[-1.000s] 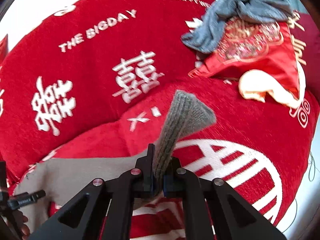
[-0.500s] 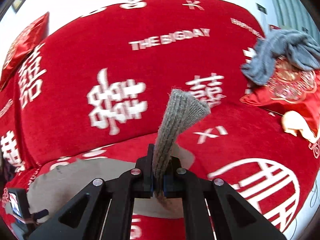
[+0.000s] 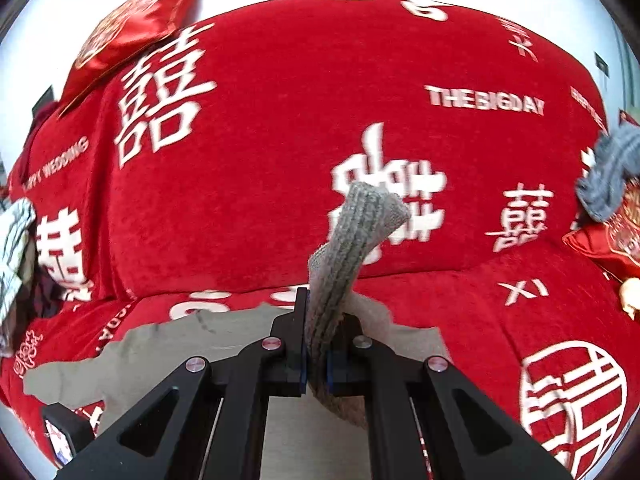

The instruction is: Fold small clothes

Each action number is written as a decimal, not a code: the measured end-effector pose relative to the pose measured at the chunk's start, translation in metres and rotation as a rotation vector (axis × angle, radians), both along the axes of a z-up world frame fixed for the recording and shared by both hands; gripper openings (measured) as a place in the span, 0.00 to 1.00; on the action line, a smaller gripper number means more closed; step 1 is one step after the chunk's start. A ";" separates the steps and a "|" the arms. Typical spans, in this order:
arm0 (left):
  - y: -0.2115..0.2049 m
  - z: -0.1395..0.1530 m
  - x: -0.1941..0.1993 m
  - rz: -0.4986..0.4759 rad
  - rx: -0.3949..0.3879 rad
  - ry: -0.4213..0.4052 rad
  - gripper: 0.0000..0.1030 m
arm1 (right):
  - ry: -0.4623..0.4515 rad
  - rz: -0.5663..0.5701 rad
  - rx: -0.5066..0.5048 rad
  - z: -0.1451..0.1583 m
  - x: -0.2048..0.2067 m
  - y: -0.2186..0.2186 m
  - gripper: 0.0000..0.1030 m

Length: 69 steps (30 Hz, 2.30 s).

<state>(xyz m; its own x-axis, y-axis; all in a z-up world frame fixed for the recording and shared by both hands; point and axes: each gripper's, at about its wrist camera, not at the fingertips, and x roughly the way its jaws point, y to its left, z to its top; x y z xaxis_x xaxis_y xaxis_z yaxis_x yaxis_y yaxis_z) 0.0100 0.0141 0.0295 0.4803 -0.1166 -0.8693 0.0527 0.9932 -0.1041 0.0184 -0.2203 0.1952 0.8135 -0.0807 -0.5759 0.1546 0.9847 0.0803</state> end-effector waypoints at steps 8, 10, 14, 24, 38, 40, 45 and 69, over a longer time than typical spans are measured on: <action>0.062 0.002 -0.008 0.070 -0.058 -0.014 1.00 | 0.059 0.095 -0.092 -0.032 0.026 0.094 0.06; 0.075 0.001 -0.009 0.091 -0.070 -0.013 1.00 | 0.076 0.121 -0.117 -0.043 0.032 0.116 0.06; 0.093 -0.002 -0.011 0.121 -0.084 -0.011 1.00 | 0.118 0.174 -0.154 -0.067 0.041 0.153 0.06; 0.116 -0.006 -0.021 0.160 -0.119 -0.007 1.00 | 0.265 0.288 -0.149 -0.124 0.056 0.203 0.07; 0.123 0.028 -0.027 0.217 -0.142 -0.073 1.00 | 0.239 0.438 0.126 -0.111 0.041 0.160 0.66; 0.105 0.030 -0.019 0.181 -0.132 -0.070 1.00 | 0.211 0.332 0.081 -0.109 0.039 0.119 0.67; 0.030 0.026 0.011 0.049 -0.106 -0.052 1.00 | 0.334 0.126 0.044 -0.145 0.043 0.021 0.67; -0.007 -0.020 0.031 0.018 0.110 -0.024 1.00 | 0.350 0.171 -0.069 -0.181 0.003 0.012 0.73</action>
